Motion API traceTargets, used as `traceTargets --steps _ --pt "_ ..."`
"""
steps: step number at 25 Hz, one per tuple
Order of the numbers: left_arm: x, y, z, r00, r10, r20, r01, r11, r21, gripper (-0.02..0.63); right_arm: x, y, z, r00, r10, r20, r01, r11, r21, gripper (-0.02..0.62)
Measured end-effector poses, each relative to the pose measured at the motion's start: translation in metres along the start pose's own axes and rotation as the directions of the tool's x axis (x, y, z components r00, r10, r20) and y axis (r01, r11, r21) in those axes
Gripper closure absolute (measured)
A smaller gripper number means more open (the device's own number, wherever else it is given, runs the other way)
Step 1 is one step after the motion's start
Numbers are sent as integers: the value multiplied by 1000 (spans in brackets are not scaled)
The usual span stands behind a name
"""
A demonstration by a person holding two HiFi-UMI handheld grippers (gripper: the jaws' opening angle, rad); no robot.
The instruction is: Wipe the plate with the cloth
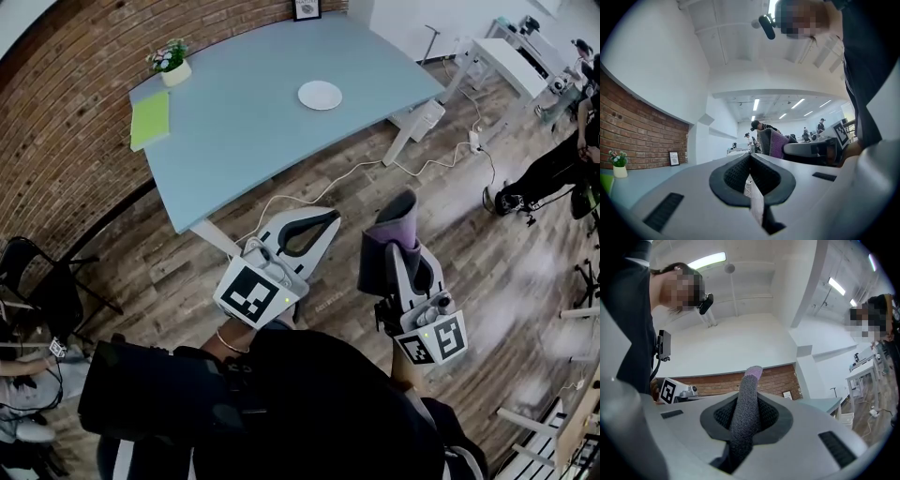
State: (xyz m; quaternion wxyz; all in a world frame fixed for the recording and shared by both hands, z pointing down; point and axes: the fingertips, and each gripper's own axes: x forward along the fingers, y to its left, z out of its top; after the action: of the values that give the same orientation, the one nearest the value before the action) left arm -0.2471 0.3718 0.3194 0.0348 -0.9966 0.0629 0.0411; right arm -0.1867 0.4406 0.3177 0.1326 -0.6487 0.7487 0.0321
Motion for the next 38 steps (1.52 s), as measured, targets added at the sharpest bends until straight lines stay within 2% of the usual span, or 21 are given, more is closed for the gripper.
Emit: traceTargets --steps 8,22,32,38 --pt "32 33 -8 1000 -20 -3 20 1000 1 611 34 -33 -7 1000 -14 2 14 1000 10 554" --pt "64 109 -15 998 -65 14 65 997 -48 611 108 -60 -20 998 -63 -23 63 998 -6 554" --pt "67 158 -20 998 -59 22 60 996 -62 611 154 -64 -29 998 -66 -21 66 998 -9 554" --pt "66 173 -18 997 -68 30 70 997 -46 611 169 -61 -31 997 -72 -12 71 997 -17 554"
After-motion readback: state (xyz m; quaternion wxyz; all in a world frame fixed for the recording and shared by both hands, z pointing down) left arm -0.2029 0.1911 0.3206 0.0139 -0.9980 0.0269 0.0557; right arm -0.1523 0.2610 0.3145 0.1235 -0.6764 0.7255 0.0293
